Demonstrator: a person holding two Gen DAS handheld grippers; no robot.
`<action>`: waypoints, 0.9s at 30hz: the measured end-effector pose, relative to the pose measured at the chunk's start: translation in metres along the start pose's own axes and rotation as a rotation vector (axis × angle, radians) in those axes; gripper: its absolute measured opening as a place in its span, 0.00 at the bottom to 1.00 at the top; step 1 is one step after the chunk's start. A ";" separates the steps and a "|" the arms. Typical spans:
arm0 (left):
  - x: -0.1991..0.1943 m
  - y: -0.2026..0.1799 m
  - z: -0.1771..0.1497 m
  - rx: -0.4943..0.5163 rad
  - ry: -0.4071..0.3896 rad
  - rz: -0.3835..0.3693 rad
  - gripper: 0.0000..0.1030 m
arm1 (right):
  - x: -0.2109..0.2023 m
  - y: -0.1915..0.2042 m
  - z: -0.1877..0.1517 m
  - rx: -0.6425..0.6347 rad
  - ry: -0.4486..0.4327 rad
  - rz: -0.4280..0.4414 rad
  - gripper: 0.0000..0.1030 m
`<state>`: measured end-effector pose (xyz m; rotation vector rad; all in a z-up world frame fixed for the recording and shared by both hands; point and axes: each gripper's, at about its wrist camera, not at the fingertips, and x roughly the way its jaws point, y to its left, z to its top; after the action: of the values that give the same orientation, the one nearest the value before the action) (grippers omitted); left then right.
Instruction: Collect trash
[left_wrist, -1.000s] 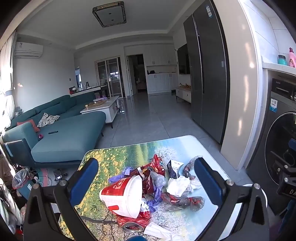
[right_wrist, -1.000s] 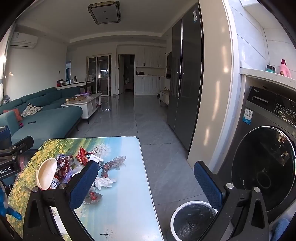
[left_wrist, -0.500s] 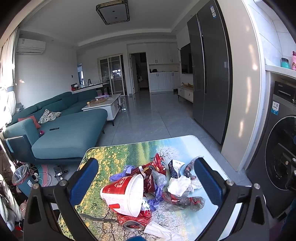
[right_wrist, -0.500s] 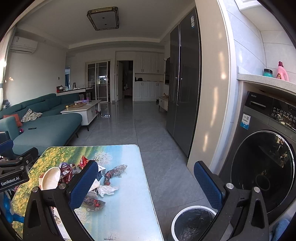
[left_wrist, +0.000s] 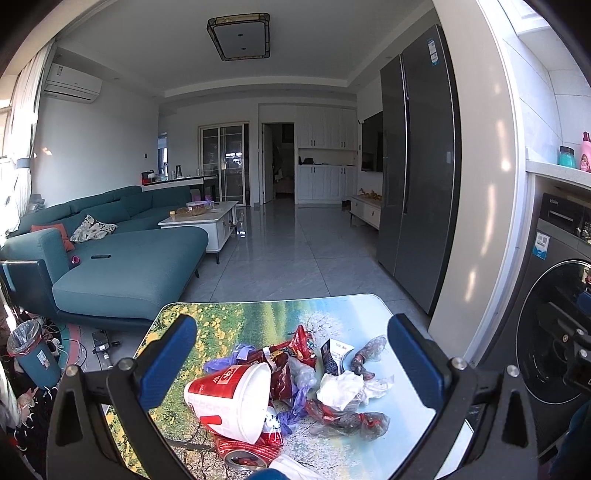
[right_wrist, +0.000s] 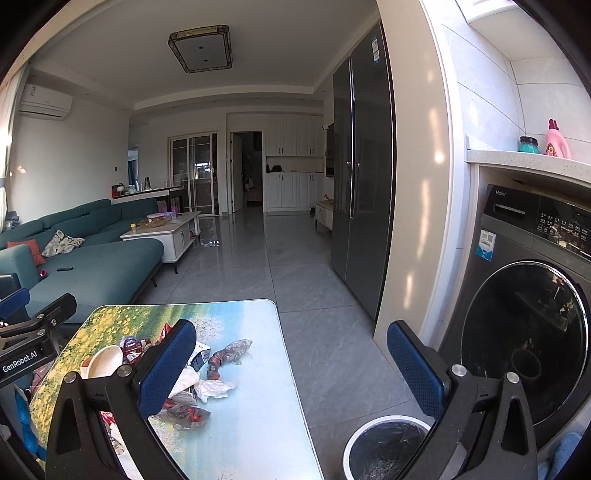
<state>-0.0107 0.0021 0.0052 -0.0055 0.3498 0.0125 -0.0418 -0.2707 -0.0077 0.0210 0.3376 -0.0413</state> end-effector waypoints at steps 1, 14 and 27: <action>0.000 0.001 0.001 -0.004 0.002 0.001 1.00 | 0.000 0.000 -0.001 0.002 0.002 -0.001 1.00; 0.009 0.017 0.013 0.009 0.058 0.043 1.00 | 0.001 -0.001 -0.001 0.008 -0.001 -0.007 1.00; 0.015 0.015 0.008 0.051 0.085 0.007 1.00 | 0.008 -0.003 -0.002 0.038 0.007 -0.005 1.00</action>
<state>0.0056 0.0172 0.0074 0.0456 0.4346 0.0101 -0.0348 -0.2744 -0.0122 0.0582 0.3441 -0.0527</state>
